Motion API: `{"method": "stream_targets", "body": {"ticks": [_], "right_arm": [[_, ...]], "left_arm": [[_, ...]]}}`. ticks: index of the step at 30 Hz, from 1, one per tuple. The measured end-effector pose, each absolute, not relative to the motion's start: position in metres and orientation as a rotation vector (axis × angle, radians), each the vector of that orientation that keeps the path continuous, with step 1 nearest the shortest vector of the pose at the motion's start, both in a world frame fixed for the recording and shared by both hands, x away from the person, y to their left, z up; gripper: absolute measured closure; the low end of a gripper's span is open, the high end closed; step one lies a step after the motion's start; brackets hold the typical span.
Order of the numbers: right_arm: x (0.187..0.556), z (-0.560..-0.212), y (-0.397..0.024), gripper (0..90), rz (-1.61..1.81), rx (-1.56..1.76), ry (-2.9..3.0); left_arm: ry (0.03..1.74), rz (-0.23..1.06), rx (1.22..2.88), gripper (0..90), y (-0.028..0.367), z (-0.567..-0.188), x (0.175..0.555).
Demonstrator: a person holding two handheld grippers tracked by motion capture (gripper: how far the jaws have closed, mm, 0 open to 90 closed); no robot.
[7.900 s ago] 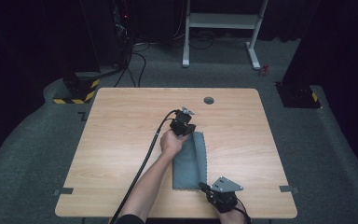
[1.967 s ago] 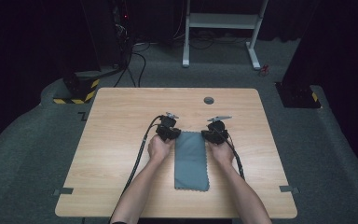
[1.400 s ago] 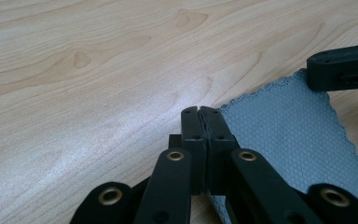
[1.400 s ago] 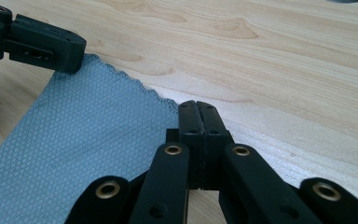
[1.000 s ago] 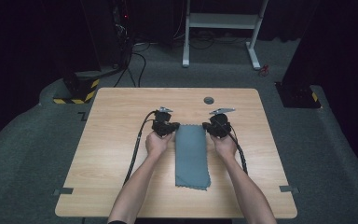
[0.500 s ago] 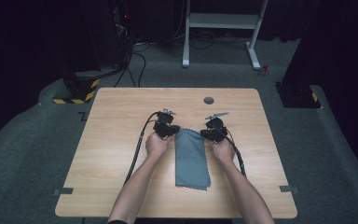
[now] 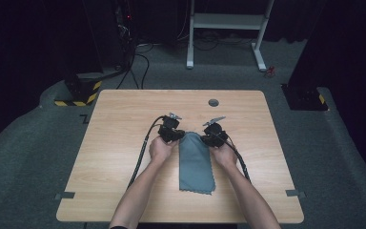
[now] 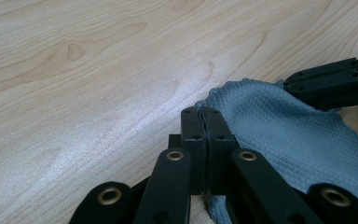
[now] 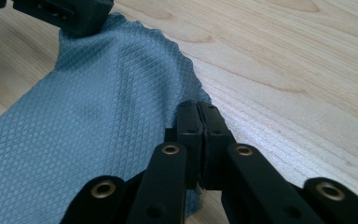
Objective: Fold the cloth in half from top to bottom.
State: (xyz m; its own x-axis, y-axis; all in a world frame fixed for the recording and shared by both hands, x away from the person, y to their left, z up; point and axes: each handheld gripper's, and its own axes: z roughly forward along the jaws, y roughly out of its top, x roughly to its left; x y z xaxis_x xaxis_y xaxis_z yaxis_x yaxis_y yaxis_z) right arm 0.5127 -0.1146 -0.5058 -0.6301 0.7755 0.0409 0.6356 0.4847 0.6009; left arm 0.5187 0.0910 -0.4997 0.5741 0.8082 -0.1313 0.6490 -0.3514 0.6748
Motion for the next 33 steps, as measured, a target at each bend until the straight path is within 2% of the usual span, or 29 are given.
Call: {"method": "stream_targets", "body": {"ticks": [22, 33], "right_arm": [[0.517, -0.478, -0.137, 90.0, 1.082, 1.249, 2.351], [0.487, -0.472, -0.146, 90.0, 1.131, 1.136, 2.393]], "left_arm": [[1.134, 0.293, 1.949, 88.9, 0.104, -0.475, 0.524], [1.005, 0.255, 1.979, 89.0, 0.105, -0.468, 0.491]]}}
